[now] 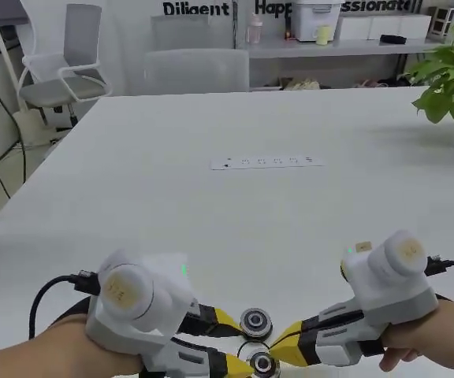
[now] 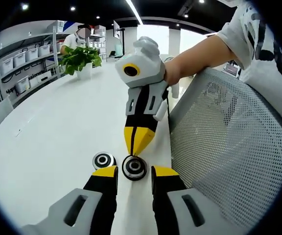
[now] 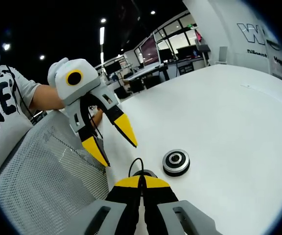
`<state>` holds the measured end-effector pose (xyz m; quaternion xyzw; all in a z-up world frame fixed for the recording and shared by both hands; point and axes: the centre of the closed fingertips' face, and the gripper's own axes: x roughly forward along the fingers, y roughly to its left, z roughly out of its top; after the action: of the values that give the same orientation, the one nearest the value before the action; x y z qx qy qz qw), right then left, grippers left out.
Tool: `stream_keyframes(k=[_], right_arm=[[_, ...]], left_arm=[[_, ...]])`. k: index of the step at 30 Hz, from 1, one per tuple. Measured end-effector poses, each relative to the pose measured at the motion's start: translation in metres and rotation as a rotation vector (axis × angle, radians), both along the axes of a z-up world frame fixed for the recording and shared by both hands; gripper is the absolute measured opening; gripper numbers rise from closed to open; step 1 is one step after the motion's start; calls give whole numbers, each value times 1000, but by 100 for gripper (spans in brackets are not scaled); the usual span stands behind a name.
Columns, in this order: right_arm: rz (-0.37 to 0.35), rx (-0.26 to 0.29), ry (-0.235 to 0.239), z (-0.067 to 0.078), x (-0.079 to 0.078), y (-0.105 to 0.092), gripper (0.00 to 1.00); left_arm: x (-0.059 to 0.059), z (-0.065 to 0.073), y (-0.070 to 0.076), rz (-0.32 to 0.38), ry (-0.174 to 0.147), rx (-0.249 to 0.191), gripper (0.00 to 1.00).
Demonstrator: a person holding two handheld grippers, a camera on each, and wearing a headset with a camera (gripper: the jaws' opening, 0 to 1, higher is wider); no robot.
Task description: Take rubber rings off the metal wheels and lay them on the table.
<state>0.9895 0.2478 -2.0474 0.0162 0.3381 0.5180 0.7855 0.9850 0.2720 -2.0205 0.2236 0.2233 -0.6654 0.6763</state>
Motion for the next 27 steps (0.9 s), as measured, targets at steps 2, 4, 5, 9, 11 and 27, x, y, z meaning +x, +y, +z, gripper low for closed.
stream_keyframes(k=[2,4,5,9,11,27], right_arm=[[-1,2,-1,1,0,0,0],[-1,3,-1,1,0,0,0],[-2,4,-1,1,0,0,0],[-1,5,-3,2,0,0,0],[-2,6,-4,3,1,1,0],[-1,14,-11,8,4,4,0]], left_arm=[[0,4,3,9,-6,-9,25],[0,8,6,23,1,-23,28],[0,9,7,29,3,-28,30],[0,15,14,56,5,-47,36],[-1,17,16,59,-1,-45,38],[-4,35,40,175,26,-109,61]])
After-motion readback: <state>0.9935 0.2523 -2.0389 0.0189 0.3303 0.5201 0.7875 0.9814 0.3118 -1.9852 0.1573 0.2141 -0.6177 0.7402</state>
